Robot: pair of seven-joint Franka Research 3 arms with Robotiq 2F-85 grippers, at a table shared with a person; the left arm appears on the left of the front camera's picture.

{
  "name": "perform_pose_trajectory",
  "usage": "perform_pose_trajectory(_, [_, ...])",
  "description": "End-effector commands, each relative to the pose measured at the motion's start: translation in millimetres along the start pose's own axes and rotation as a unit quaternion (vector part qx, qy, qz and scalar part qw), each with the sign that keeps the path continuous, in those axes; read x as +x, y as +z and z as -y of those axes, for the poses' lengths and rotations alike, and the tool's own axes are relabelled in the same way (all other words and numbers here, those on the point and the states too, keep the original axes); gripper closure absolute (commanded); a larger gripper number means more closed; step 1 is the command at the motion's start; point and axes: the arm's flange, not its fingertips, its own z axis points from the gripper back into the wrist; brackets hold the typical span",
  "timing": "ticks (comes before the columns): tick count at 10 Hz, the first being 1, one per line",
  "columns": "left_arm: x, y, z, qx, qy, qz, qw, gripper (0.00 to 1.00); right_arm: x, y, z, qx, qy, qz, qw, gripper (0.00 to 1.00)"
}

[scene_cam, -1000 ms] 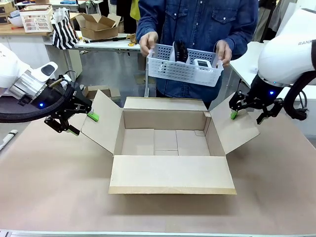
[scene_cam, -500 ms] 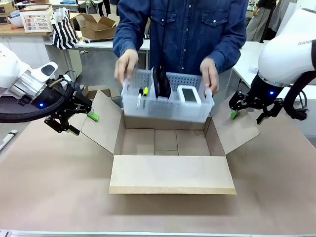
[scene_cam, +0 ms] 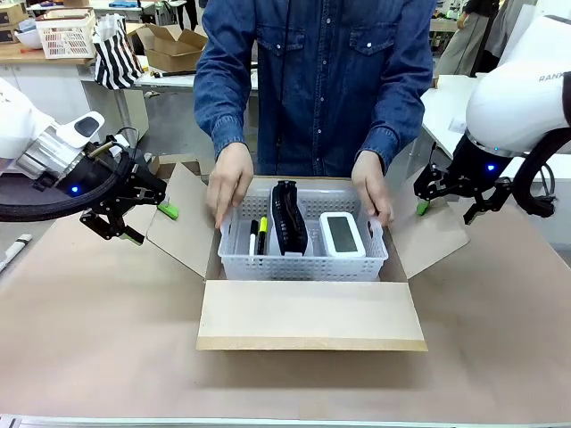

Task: Pack the gift set into the box.
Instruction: Lift both hands away from the flaps of the Package Box.

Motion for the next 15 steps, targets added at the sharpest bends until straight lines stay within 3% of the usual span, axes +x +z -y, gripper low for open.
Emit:
perform_pose_trajectory(1, [-1.6, 2.2, -0.3, 0.001, -0.002, -0.003, 1.000, 0.00, 0.2, 2.5, -1.1, -0.008, -0.010, 0.001, 1.000, 0.00])
perform_pose_trajectory(15, [-1.6, 2.2, -0.3, 0.001, -0.002, -0.003, 1.000, 0.00, 0.2, 2.5, -1.1, -0.008, -0.010, 0.001, 1.000, 0.00])
